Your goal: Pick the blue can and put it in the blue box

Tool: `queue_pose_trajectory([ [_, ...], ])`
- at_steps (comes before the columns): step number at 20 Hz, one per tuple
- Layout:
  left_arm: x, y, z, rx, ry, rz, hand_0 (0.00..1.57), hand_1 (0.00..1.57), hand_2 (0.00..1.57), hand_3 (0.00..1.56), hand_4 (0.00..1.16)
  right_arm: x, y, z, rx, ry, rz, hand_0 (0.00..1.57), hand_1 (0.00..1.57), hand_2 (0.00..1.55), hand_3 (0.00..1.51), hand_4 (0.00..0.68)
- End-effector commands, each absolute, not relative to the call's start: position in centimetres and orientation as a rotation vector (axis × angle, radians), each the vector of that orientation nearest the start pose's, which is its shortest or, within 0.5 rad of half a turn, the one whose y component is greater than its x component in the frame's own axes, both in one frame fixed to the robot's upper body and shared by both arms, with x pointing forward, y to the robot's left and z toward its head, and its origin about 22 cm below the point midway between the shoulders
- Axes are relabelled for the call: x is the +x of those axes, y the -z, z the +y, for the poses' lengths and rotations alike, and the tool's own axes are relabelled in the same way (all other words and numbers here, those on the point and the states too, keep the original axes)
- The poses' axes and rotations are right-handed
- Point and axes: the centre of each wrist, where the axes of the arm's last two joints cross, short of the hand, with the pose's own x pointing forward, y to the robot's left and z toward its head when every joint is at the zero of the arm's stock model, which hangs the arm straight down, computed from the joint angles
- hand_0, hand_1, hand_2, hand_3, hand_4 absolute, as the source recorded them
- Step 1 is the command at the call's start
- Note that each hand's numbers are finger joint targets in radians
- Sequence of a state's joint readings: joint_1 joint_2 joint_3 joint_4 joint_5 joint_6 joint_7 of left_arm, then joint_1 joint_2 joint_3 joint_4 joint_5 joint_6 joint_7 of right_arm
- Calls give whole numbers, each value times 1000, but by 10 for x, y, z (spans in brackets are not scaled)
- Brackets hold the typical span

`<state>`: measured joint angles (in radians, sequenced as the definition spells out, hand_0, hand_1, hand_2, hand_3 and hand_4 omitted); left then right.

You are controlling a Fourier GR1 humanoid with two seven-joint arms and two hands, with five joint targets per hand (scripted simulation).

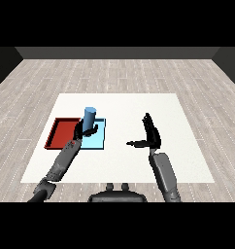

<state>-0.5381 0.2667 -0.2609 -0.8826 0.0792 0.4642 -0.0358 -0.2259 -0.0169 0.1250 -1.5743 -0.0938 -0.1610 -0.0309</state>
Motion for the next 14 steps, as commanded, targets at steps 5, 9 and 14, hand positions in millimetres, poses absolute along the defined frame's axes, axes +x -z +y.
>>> queue_pose_trajectory([
  [5,374,33,247,824,353,-1092,499,499,436,404,915,295,-46,-207,83,70,-1754,0,0,0,0,0],
  [9,389,29,245,833,478,-988,599,599,534,347,870,302,-33,-187,71,92,-1739,0,0,0,0,0],
  [14,384,51,234,775,471,-804,1197,1197,1040,0,831,300,-23,-203,66,101,-1712,0,0,0,0,0],
])
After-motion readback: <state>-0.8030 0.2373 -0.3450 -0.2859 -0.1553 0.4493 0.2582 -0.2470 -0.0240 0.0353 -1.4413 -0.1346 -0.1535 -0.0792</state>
